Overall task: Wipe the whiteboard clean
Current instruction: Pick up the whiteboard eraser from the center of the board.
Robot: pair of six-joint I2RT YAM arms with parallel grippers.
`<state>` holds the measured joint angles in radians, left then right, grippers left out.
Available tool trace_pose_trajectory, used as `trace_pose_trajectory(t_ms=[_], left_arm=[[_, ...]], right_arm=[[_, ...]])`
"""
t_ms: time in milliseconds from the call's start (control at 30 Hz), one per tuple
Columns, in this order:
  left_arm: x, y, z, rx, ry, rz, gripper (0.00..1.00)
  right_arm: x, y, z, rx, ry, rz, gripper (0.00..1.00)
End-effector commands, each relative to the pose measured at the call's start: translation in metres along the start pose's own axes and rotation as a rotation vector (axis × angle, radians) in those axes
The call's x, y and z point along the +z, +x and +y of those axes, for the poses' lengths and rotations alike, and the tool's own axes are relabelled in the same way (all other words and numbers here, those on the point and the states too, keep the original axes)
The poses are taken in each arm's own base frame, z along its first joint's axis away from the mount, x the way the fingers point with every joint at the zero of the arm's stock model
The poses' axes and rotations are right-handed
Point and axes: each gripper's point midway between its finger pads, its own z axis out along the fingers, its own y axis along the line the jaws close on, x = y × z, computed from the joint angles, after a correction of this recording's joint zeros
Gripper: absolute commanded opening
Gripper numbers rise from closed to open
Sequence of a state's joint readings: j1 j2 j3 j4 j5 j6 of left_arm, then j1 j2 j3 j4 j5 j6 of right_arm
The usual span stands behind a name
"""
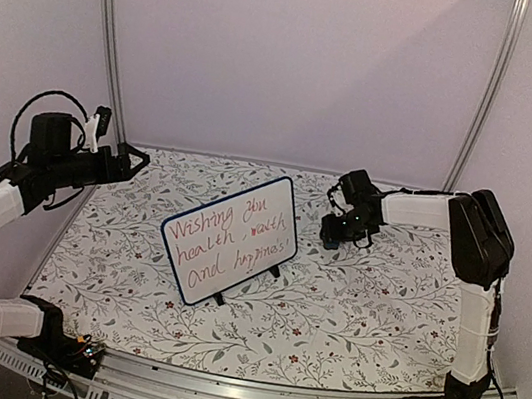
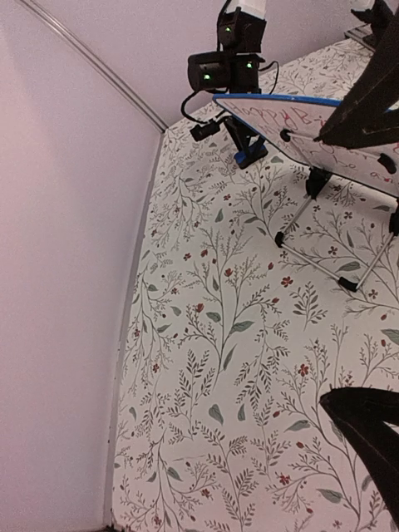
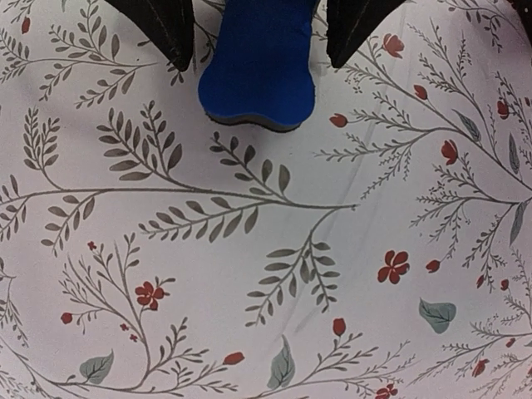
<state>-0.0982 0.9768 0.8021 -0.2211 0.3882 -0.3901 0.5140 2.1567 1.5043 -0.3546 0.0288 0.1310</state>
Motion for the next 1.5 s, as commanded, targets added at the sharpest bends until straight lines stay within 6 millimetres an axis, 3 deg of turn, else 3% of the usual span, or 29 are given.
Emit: trace_pose_trajectory(t_ms=[0, 200, 500, 933, 1233, 1467], left_arm=[[0.003, 0.002, 0.002, 0.001, 0.000, 0.000, 1.00], [0.003, 0.002, 0.002, 0.000, -0.001, 0.000, 1.00], [0.002, 0.001, 0.003, -0.001, -0.005, -0.003, 1.00], [0.003, 0.001, 0.003, -0.005, -0.004, -0.001, 1.00], [0.004, 0.004, 0.002, 0.001, 0.006, 0.011, 1.00], [0.011, 0.014, -0.009, 0.014, 0.065, 0.059, 1.00]], right_arm=[[0.004, -0.004, -0.006, 0.005, 0.030, 0.001, 0.51], [0.005, -0.001, -0.010, 0.001, 0.049, 0.010, 0.45], [0.009, 0.002, -0.010, 0.000, 0.049, 0.020, 0.43], [0.002, -0.004, -0.007, -0.006, 0.031, 0.002, 0.22], [-0.039, -0.015, 0.004, -0.025, 0.004, -0.069, 0.21], [-0.099, -0.024, 0.027, -0.075, 0.031, -0.183, 0.21]])
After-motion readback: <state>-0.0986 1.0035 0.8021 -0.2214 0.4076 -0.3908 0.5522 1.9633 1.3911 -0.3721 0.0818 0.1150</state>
